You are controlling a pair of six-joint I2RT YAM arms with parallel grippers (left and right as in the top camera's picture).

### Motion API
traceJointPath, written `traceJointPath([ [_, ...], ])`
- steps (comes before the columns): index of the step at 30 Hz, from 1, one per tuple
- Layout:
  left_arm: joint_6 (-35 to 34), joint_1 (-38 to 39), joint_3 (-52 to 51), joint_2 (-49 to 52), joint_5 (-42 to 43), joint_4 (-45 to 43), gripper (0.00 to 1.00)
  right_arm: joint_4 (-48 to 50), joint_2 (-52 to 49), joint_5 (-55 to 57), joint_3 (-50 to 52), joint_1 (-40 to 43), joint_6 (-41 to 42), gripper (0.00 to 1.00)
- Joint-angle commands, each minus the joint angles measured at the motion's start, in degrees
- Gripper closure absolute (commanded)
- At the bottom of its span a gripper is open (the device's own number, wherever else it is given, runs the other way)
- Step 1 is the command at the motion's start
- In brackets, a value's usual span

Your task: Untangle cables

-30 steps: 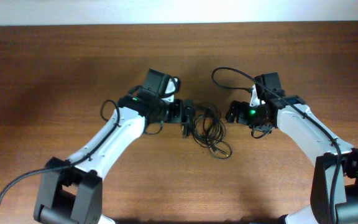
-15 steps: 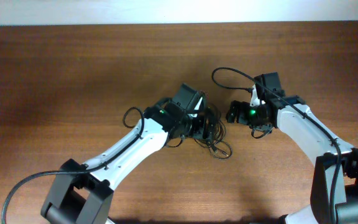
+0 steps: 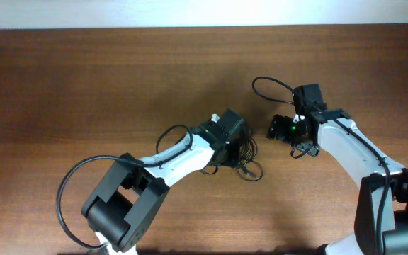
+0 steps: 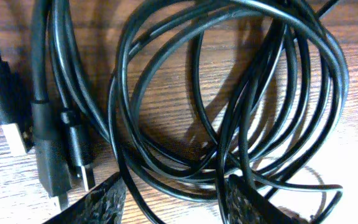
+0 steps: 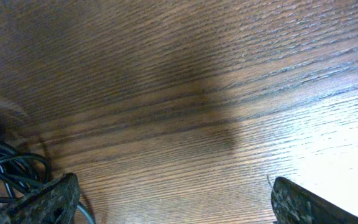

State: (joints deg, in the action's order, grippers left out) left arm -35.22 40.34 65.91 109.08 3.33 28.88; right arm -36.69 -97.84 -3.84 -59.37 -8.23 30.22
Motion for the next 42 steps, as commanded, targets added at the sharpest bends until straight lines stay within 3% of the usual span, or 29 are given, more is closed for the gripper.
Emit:
traceJointPath([
  [1, -0.2, 0.0, -0.3, 3.4, -6.2, 0.0, 0.55, 0.0, -0.7, 0.8, 0.3, 0.4, 0.5, 0.01],
  [2, -0.2, 0.0, -0.3, 3.8, -6.2, -0.2, 0.61, 0.0, -0.7, 0.8, 0.3, 0.4, 0.5, 0.02],
  [5, -0.1, 0.0, -0.3, 4.3, -6.0, -0.3, 0.98, -0.2, -0.7, -0.6, 0.3, 0.4, 0.5, 0.02],
  [7, 0.9, -0.1, -0.1, 4.1, -5.2, 0.2, 1.00, -0.6, -0.7, -2.9, 0.3, 0.4, 0.5, 0.01],
  [11, 14.6, -3.5, 3.1, 2.9, 15.6, 1.0, 1.00, -0.8, -0.7, -10.7, 0.3, 0.4, 0.5, 0.02],
  [14, 23.3, -9.8, 9.0, 2.9, 29.6, 8.9, 1.00, -1.0, -0.6, -27.2, 0.2, 0.5, -10.1, 0.01],
  [15, 29.2, -12.8, 11.8, 2.9, 34.4, 13.4, 1.00, -1.4, -0.6, -27.6, 0.2, 0.5, -10.8, 0.01],
  [17, 36.3, -16.1, 14.3, 2.9, 36.3, 17.6, 1.00, -1.9, -0.6, -28.5, 0.2, 0.4, -10.8, 0.04],
  [19, 39.3, -19.1, 14.4, 2.9, 33.7, 17.8, 0.97, -2.1, -0.6, -31.8, 0.2, 0.4, -10.7, 0.23],
  [21, 39.5, -20.2, 14.4, 2.9, 28.0, 17.9, 0.96, -2.4, -0.6, -31.7, 0.2, 0.3, -10.7, 0.35],
  [25, 39.4, -20.2, 14.4, 3.0, 19.1, 17.5, 0.95, -2.6, -0.6, -31.8, 0.2, -1.5, -9.7, 0.35],
  [26, 39.4, -20.2, 14.4, 3.0, 19.1, 17.5, 0.88, -2.6, -0.7, -31.8, 0.2, -2.6, -8.4, 0.35],
  [27, 39.4, -20.2, 14.4, 3.1, 18.7, 17.3, 0.66, -2.4, -0.7, -31.5, 0.2, -4.0, -6.5, 0.35],
  [28, 39.4, -20.2, 14.4, 3.1, 17.6, 17.3, 0.60, -1.8, -0.7, -31.5, 0.2, -5.1, -5.4, 0.36],
  [29, 37.8, -20.2, 14.4, 3.1, 16.1, 17.6, 0.47, -0.7, -0.7, -31.4, 0.2, -6.1, -4.6, 0.36],
  [31, 33.9, -20.3, 14.4, 3.1, 11.1, 18.9, 0.29, 3.4, -0.7, -27.1, 0.2, -8.5, 0.6, 0.44],
  [35, 29.4, -20.3, 14.4, 3.1, 6.7, 18.6, 0.31, 11.0, -1.8, -14.1, 0.2, -14.1, 3.9, 0.48],
  [37, 27.8, -20.3, 14.4, 3.1, 4.9, 18.6, 0.32, 13.2, -4.0, -6.1, 0.2, -16.4, 9.8, 0.48],
  [40, 26.8, -20.3, 14.4, 3.1, 4.4, 18.6, 0.32, 18.2, -7.7, -3.0, 0.2, -17.6, 9.7, 0.48],
  [41, 26.0, -20.4, 14.4, 3.1, 4.1, 18.6, 0.32, 19.8, -8.5, -3.0, 0.2, -17.6, 9.7, 0.58],
  [42, 25.4, -21.1, 14.4, 3.1, 4.2, 18.6, 0.32, 20.9, -8.8, -3.1, 0.2, -17.6, 9.7, 0.85],
])
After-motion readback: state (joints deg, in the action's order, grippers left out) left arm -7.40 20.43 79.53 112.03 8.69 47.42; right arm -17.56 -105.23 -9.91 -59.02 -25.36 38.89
